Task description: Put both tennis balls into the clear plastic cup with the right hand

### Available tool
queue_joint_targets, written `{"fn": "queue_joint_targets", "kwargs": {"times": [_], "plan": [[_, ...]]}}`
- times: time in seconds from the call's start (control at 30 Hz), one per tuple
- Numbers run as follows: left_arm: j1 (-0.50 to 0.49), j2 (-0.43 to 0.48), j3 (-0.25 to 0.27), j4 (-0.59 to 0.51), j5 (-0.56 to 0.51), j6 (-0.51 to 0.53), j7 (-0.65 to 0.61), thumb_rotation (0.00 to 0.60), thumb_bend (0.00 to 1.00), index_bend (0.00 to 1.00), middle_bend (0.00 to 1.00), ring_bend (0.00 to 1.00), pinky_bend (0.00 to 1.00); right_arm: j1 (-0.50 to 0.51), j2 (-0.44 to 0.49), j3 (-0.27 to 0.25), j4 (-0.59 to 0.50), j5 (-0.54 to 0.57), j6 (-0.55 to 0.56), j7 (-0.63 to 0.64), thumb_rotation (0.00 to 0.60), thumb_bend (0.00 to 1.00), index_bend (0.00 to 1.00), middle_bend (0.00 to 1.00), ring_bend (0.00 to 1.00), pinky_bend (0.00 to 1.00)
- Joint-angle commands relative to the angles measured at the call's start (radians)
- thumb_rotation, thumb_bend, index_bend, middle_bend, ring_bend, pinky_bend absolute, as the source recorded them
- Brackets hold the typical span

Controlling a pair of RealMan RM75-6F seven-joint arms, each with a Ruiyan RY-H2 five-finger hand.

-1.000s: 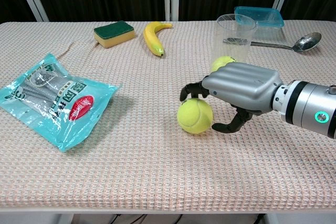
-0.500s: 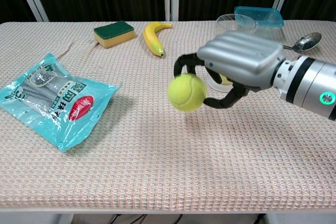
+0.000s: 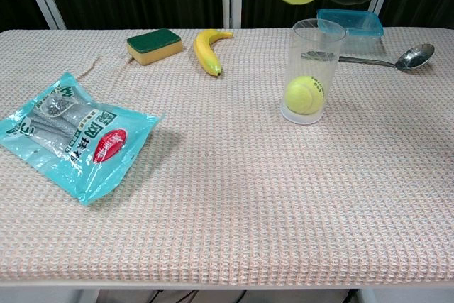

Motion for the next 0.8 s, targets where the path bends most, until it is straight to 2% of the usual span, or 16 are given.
{"fn": "queue_joint_targets", "kwargs": {"times": [0.03, 0.3, 0.5, 0.57, 0.63, 0.7, 0.77, 0.8], "plan": [[-0.001, 0.000, 0.000, 0.000, 0.000, -0.003, 0.001, 0.600, 0.03, 0.00, 0.00, 0.00, 0.00, -0.018, 0.027, 0.012, 0.023, 0.038, 0.004, 0.009, 0.600, 0.26, 0.79, 0.67, 0.59, 0.76], [-0.005, 0.002, 0.000, -0.014, 0.001, -0.008, 0.032, 0.600, 0.03, 0.00, 0.00, 0.00, 0.00, -0.013, 0.016, 0.001, 0.080, 0.096, -0.042, 0.048, 0.600, 0.25, 0.78, 0.66, 0.58, 0.76], [-0.007, 0.003, -0.003, -0.015, -0.008, -0.016, 0.033, 0.600, 0.03, 0.00, 0.00, 0.00, 0.00, -0.003, -0.005, -0.007, 0.113, 0.096, -0.051, 0.062, 0.600, 0.24, 0.72, 0.63, 0.58, 0.76], [-0.009, 0.000, -0.004, -0.009, -0.013, -0.023, 0.030, 0.600, 0.03, 0.00, 0.00, 0.00, 0.00, -0.001, -0.008, -0.011, 0.119, 0.092, -0.052, 0.060, 0.600, 0.23, 0.66, 0.60, 0.57, 0.75], [-0.011, -0.001, -0.005, -0.005, -0.016, -0.028, 0.026, 0.600, 0.03, 0.00, 0.00, 0.00, 0.00, 0.001, -0.008, -0.014, 0.121, 0.093, -0.058, 0.062, 0.600, 0.21, 0.56, 0.53, 0.50, 0.72], [-0.013, -0.002, -0.005, -0.002, -0.016, -0.030, 0.022, 0.600, 0.03, 0.00, 0.00, 0.00, 0.00, 0.003, -0.004, -0.016, 0.115, 0.102, -0.070, 0.075, 0.600, 0.19, 0.45, 0.45, 0.39, 0.64], [-0.014, -0.001, -0.005, 0.000, -0.015, -0.030, 0.018, 0.600, 0.03, 0.00, 0.00, 0.00, 0.00, 0.003, 0.003, -0.016, 0.105, 0.116, -0.081, 0.083, 0.600, 0.16, 0.27, 0.29, 0.20, 0.48], [-0.014, -0.001, -0.005, 0.001, -0.015, -0.031, 0.014, 0.600, 0.03, 0.00, 0.00, 0.00, 0.00, 0.004, 0.009, -0.018, 0.098, 0.126, -0.092, 0.082, 0.600, 0.15, 0.19, 0.23, 0.15, 0.44]]}}
